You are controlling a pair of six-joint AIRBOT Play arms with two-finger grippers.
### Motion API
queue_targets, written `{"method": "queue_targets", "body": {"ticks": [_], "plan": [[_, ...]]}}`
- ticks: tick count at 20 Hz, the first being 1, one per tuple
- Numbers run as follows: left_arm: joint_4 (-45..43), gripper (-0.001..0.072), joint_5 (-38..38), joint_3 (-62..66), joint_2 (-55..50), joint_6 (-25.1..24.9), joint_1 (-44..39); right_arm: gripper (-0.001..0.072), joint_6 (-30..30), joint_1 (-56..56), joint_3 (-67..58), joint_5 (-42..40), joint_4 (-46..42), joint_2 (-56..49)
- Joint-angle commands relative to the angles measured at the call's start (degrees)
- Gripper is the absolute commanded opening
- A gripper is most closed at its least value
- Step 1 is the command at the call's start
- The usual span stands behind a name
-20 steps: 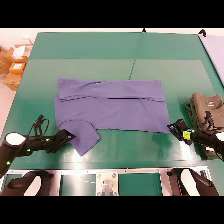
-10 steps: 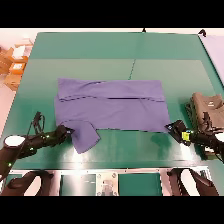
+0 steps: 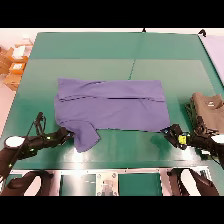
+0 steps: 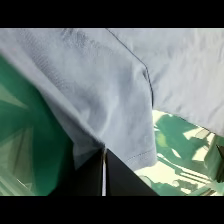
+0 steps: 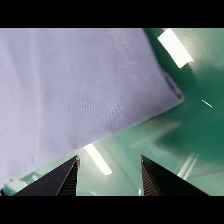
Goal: Fold the shirts.
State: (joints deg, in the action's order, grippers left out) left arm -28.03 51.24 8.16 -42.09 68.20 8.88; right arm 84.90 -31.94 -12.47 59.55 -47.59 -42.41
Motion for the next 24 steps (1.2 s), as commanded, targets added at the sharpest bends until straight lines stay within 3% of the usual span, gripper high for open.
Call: {"method": "queue_targets", "body": {"ticks": [1,3,6,7,8,9,10,14,17,20,24], "plan": [[-0.2,0.0033,-1.7,0.0,0.0,-0.3,0.0,0.0452,0.0,0.1,1.0,-5.3,1.9,-1.2],[-0.3,0.0033,-1.8,0.0,0.0,-0.4,0.0,0.0391,-0.5,0.2,1.0,-8.0,4.8,-2.8],[-0.3,0.0033,-2.4,0.0,0.0,-0.4,0.0,0.0370,-3.8,5.4,1.0,-13.0,11.3,-9.0],[-0.3,0.0033,-2.4,0.0,0.0,-0.4,0.0,0.0317,-4.6,7.7,0.8,-14.7,13.3,-11.3],[-0.3,0.0033,-2.2,0.0,0.0,-0.4,0.0,0.0213,-5.3,9.9,0.3,-16.2,14.2,-13.4],[-0.3,0.0033,-2.1,0.0,0.0,-0.4,0.0,0.0056,-6.3,10.9,-0.5,-16.5,13.8,-14.7],[-0.2,0.0032,-2.1,0.0,0.1,-0.8,0.0,0.0015,-6.5,10.7,-1.4,-15.8,12.7,-15.1],[-3.3,0.0031,2.4,5.6,0.3,-0.7,0.0,0.0013,-4.0,5.1,-6.9,-6.3,-0.1,-14.0],[-14.2,0.0032,9.2,16.1,0.3,5.9,0.0,0.0013,-2.4,-0.4,-10.7,1.2,-7.8,-10.8],[-18.4,0.0031,12.9,25.0,0.3,9.7,0.0,0.0013,-1.7,-1.2,-12.9,3.4,-5.5,-7.4],[-17.2,0.0031,11.2,34.8,-0.2,9.8,0.0,0.0013,-2.0,1.4,-21.1,2.8,1.0,-7.7]]}}
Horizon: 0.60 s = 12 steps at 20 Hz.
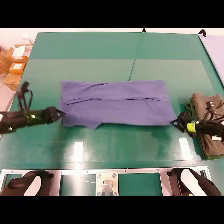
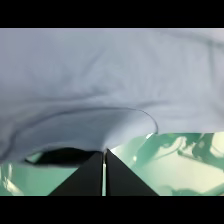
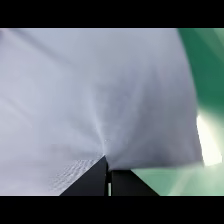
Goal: Fold the shirts.
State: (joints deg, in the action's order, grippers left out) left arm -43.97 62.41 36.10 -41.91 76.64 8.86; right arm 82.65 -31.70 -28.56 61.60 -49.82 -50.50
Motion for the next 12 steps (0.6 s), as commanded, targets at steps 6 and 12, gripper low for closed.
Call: {"method": "queue_targets", "body": {"ticks": [6,12], "plan": [[1.6,0.0031,-2.0,24.4,-18.8,-3.6,0.1,0.0013,1.2,12.5,-25.5,-8.2,5.5,-14.4],[4.0,0.0032,-6.1,39.3,-44.1,-6.5,-1.7,0.0014,2.7,18.1,-45.1,-12.7,6.9,-42.1]]}}
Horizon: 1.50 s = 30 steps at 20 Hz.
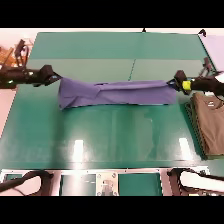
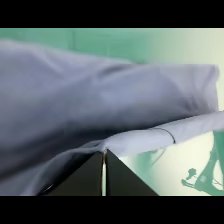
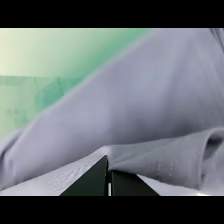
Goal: Fold the shirts.
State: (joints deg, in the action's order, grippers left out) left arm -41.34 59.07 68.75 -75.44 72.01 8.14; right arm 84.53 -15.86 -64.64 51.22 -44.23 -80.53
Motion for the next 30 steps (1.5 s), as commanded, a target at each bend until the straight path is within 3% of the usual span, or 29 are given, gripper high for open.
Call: {"method": "queue_targets", "body": {"ticks": [1,2,3,4,5,6,11,12,13,14,16,21,23,27,30], "plan": [[1.7,0.0033,-4.6,9.0,-14.4,-2.1,-2.1,0.0015,0.8,2.3,-12.2,-2.4,1.7,-16.7],[2.0,0.0046,-6.2,11.5,-18.1,-2.1,-3.3,0.0025,0.8,2.3,-15.2,-2.4,2.4,-21.0],[2.0,0.0318,-7.8,13.6,-21.1,-2.0,-4.3,0.0166,0.7,2.3,-17.9,-2.1,2.9,-24.4],[2.0,0.0569,-9.1,15.6,-23.5,-1.9,-4.8,0.0354,0.7,2.1,-20.6,-0.6,2.9,-26.9],[2.0,0.0585,-9.2,17.4,-24.4,-1.7,-4.8,0.0405,0.2,1.3,-23.5,1.7,2.9,-28.3],[1.6,0.0586,-8.8,18.9,-24.3,-1.7,-4.2,0.0405,-1.3,0.1,-25.9,4.4,2.7,-28.6],[1.0,0.0583,8.4,29.1,-24.0,-1.4,2.8,0.0427,-5.7,-9.0,-34.3,21.3,-4.1,-28.6],[1.0,0.0493,11.1,29.6,-24.0,-1.4,3.3,0.0437,-5.8,-10.0,-34.0,22.6,-6.3,-28.8],[1.0,0.0280,13.1,29.7,-24.0,-1.5,3.5,0.0437,-7.0,-10.5,-33.2,23.4,-7.8,-29.1],[1.0,0.0117,14.7,29.7,-24.1,-1.6,3.5,0.0437,-8.5,-10.7,-32.5,23.9,-7.9,-29.6],[1.0,0.0033,15.3,29.7,-24.1,-1.6,2.6,0.0453,-11.1,-10.2,-32.0,25.7,-7.9,-31.4],[0.8,0.0032,15.3,29.7,-24.1,-1.6,-2.3,0.0447,-13.4,-5.9,-32.0,29.6,-7.6,-37.4],[0.6,0.0032,15.0,29.7,-24.3,-1.6,-5.1,0.0390,-14.8,-3.5,-32.2,29.6,-6.8,-38.7],[-4.2,0.0032,11.6,29.7,-24.7,-1.6,-12.7,0.0012,-13.9,-1.6,-35.5,29.9,-6.6,-38.9],[-6.4,0.0032,6.9,29.6,-26.6,-1.5,-19.3,0.0014,-11.3,-2.1,-41.9,36.0,-6.6,-38.8]]}}
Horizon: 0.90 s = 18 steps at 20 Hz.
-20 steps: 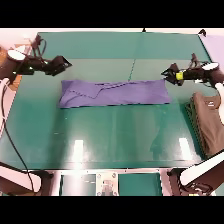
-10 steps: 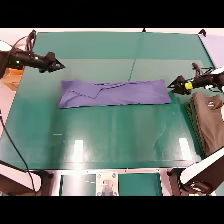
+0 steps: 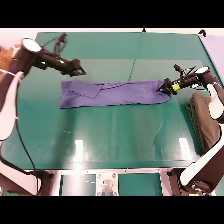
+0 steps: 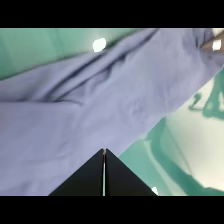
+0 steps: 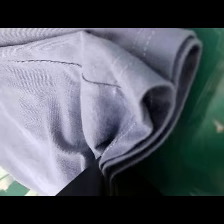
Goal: Fold the shirts.
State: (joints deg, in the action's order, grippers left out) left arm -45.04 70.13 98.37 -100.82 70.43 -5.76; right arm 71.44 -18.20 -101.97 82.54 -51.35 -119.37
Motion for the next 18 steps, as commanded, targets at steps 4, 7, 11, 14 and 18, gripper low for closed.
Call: {"method": "queue_targets", "body": {"ticks": [4,7,11,14,18], "plan": [[-2.6,0.0032,-11.8,0.0,-9.1,1.5,-16.6,0.0013,2.1,0.3,-8.8,11.2,0.5,5.7],[-2.6,0.0031,-19.7,0.0,-13.4,2.1,-23.6,0.0014,2.2,0.7,-8.8,14.2,0.8,13.2],[-2.0,0.0032,-27.6,1.5,-15.7,6.1,-26.2,0.0014,3.2,1.8,-8.8,17.4,1.9,23.1],[2.4,0.0031,-28.1,5.1,-19.0,6.1,-26.9,0.0014,4.3,3.6,-8.8,18.7,2.5,27.4],[5.0,0.0031,-26.4,10.4,-23.4,6.1,-29.2,0.0014,4.7,6.2,-8.7,18.6,2.5,28.8]]}}
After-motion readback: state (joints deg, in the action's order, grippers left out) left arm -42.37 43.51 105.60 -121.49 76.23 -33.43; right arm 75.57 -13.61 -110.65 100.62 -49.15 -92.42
